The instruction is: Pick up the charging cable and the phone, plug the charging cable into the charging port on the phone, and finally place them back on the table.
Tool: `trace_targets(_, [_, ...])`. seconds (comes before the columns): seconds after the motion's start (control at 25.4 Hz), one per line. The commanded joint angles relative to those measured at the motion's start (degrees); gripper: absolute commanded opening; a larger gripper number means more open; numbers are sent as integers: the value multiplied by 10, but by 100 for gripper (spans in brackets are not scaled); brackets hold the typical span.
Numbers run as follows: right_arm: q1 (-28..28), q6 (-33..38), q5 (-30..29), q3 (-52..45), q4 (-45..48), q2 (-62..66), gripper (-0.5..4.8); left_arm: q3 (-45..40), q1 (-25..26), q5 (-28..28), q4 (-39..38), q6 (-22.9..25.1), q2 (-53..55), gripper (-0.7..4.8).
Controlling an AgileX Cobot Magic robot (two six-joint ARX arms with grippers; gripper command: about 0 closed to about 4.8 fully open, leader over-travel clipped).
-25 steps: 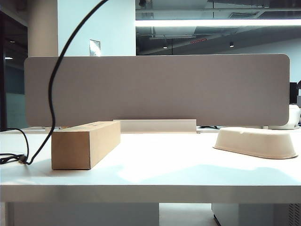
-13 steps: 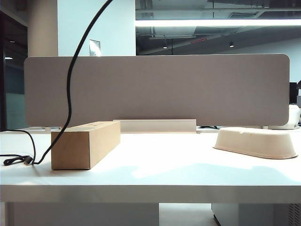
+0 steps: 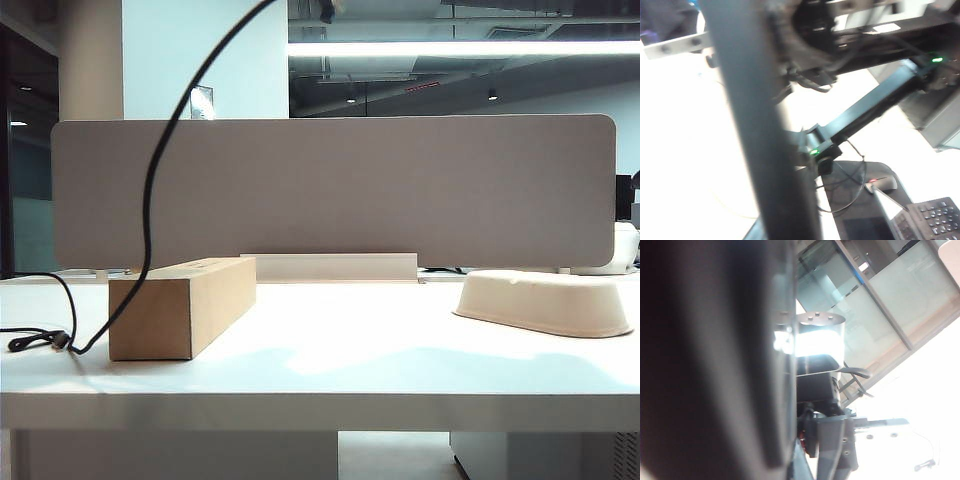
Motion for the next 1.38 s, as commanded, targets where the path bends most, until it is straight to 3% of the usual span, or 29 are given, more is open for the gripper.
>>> trace_targets(0.04, [0, -4, 4, 6, 16, -3, -3, 2, -1, 0, 14, -2, -2, -6])
trace_targets(0.67, [-1, -17, 6, 6, 15, 6, -3, 3, 4, 0, -10, -13, -2, -6])
trace_targets(0.87, [-1, -18, 6, 6, 13, 7, -3, 3, 3, 2, 31, -52, -2, -6])
trace_targets(0.95, [-1, -28, 9, 6, 11, 7, -3, 3, 3, 26, 22, -53, -2, -6])
trace_targets(1.22, [-1, -33, 19, 6, 10, 10, -3, 3, 3, 27, -18, -46, -2, -6])
trace_targets(1.38, [-1, -45, 19, 6, -9, 13, -3, 3, 3, 35, 0, -46, -2, -6])
